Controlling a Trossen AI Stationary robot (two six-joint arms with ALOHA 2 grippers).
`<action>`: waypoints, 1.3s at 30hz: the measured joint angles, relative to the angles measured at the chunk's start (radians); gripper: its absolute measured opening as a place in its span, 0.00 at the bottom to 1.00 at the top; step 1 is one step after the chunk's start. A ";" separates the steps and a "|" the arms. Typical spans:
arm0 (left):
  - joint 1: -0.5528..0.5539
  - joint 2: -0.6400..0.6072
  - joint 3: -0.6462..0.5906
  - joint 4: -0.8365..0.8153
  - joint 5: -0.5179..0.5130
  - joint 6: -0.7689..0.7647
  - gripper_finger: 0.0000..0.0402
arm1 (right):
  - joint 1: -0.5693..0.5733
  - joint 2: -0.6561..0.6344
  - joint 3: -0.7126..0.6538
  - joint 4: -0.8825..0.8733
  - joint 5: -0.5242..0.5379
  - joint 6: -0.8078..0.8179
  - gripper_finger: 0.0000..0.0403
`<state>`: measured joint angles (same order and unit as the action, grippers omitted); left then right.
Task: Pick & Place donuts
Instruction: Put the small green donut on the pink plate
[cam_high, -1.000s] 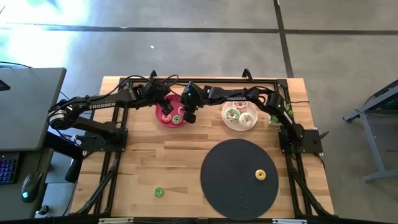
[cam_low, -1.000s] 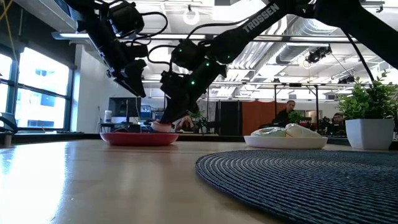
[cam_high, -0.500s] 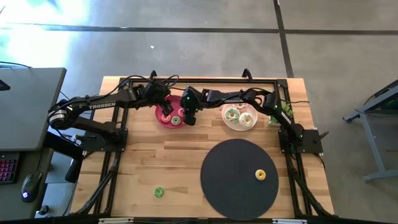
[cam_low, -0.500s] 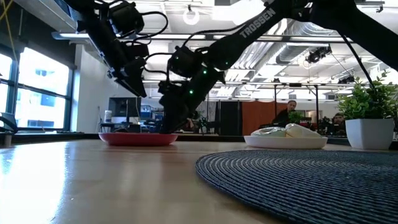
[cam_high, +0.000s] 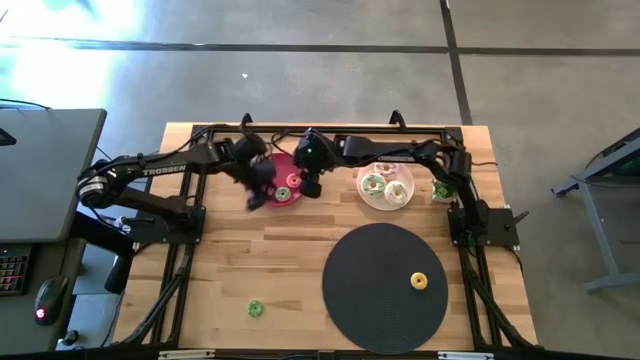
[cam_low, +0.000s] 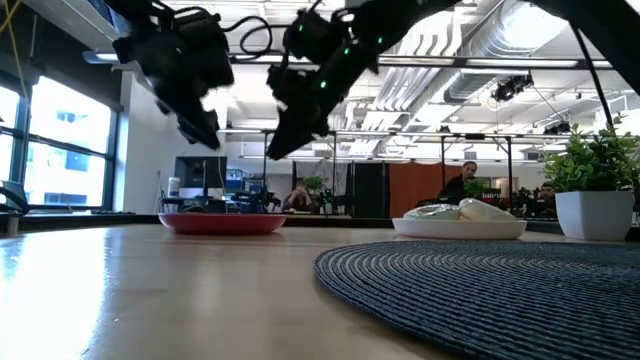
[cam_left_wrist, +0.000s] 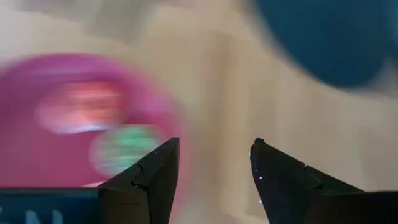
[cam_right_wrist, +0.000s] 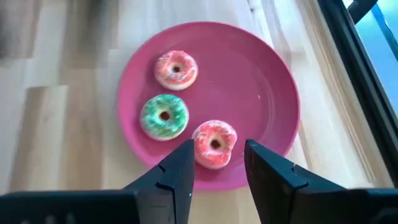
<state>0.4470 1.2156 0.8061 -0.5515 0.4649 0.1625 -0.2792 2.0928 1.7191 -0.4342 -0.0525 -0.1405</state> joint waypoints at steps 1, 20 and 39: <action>-0.018 0.000 0.000 -0.029 0.096 0.043 0.48 | 0.004 -0.016 0.000 -0.018 0.003 0.000 0.32; -0.845 0.001 -0.059 0.092 -0.254 -0.524 0.48 | 0.075 -0.062 0.000 -0.143 0.075 -0.009 0.32; -1.207 0.310 -0.057 0.285 -0.523 -0.886 0.48 | 0.132 -0.060 0.000 -0.153 0.067 0.126 0.32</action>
<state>-0.7601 1.5251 0.7494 -0.2665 -0.0578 -0.7235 -0.1474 2.0327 1.7191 -0.5870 0.0143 -0.0142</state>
